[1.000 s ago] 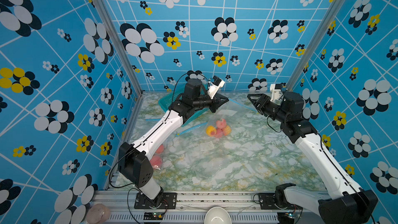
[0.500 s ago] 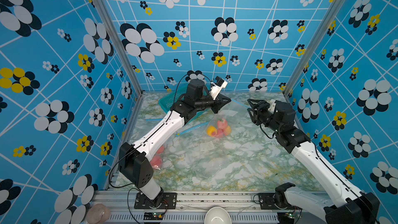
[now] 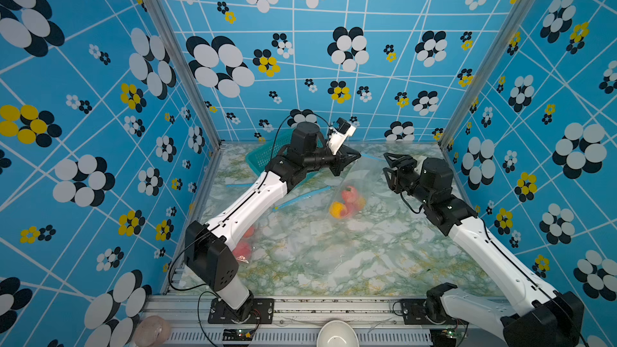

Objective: Place the peach in a zip-top bag and seal the zipper
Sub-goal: Place the zipper food storage bag at the center of the board.

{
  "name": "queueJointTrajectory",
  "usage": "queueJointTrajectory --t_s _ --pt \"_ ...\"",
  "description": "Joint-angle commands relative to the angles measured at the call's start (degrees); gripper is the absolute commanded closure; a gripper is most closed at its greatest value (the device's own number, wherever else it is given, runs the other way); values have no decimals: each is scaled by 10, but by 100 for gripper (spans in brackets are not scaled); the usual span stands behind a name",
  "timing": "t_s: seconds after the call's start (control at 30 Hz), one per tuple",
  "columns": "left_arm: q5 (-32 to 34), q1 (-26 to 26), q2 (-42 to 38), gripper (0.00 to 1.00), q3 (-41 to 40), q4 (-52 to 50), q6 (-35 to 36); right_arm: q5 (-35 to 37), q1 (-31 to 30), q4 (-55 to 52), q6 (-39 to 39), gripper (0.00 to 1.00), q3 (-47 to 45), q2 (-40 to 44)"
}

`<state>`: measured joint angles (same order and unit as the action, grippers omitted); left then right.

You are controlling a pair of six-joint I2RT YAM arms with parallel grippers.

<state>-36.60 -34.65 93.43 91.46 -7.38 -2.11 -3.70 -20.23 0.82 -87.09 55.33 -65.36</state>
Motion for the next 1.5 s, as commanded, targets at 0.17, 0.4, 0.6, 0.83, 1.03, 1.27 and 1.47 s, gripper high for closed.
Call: queueJointTrajectory --t_s 0.17,0.4,0.6,0.83,1.03,1.27,1.47 --pt "-8 -13 -3 100 25 -24 28 12 15 72 -17 46 -9 -51" --pt "-5 -15 -4 100 24 -29 31 16 35 90 -13 76 -22 -49" --pt "9 -17 5 100 26 -18 15 39 48 38 17 97 -27 -2" --pt "-17 -45 -3 100 32 14 -18 118 50 -134 137 100 31 103" --pt "-8 -127 22 100 12 81 -91 192 50 -318 160 100 42 216" --pt "-5 -239 91 100 29 144 -159 317 51 -515 174 100 103 299" --pt "-4 -284 139 100 30 151 -180 395 57 -503 241 98 90 272"
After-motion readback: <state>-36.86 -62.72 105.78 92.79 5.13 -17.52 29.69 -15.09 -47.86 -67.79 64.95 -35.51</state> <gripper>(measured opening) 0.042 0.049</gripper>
